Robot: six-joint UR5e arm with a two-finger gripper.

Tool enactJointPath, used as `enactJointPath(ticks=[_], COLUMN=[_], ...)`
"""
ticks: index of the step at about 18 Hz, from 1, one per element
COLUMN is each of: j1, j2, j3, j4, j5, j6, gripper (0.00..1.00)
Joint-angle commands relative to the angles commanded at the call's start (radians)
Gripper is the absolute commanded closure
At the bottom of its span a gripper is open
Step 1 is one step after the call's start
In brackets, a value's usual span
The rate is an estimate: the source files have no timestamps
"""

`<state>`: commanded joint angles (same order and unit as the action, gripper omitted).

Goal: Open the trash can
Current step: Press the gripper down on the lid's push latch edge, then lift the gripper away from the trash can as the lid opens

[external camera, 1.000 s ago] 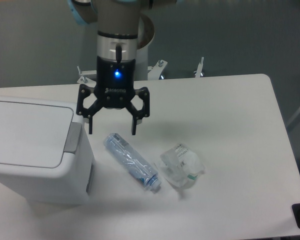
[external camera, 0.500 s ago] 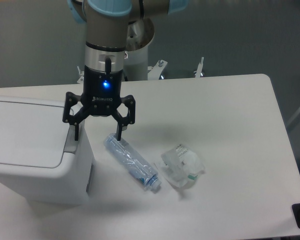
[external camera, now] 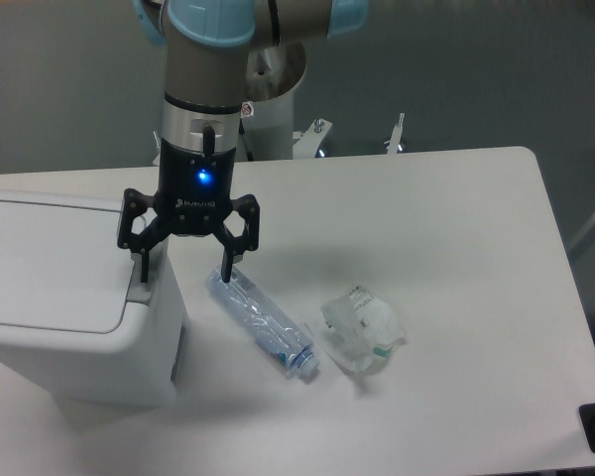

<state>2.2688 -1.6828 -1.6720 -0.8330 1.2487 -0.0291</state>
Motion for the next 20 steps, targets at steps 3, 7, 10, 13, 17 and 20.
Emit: enactJointPath(ticks=[3,7,10,13,17,20], j1=[0.0,0.0,0.0,0.0,0.0,0.0], j2=[-0.002,-0.006,-0.008,-0.008,-0.009,-0.012], j3=[0.0,0.0,0.0,0.0,0.002,0.002], j4=[0.0,0.0,0.0,0.0,0.0,0.0], j5=[0.0,0.0,0.0,0.0,-0.002,-0.002], j6=[0.0,0.002,0.002,0.002,0.0,0.002], gripper=[0.0,0.0,0.0,0.0,0.0,0.0])
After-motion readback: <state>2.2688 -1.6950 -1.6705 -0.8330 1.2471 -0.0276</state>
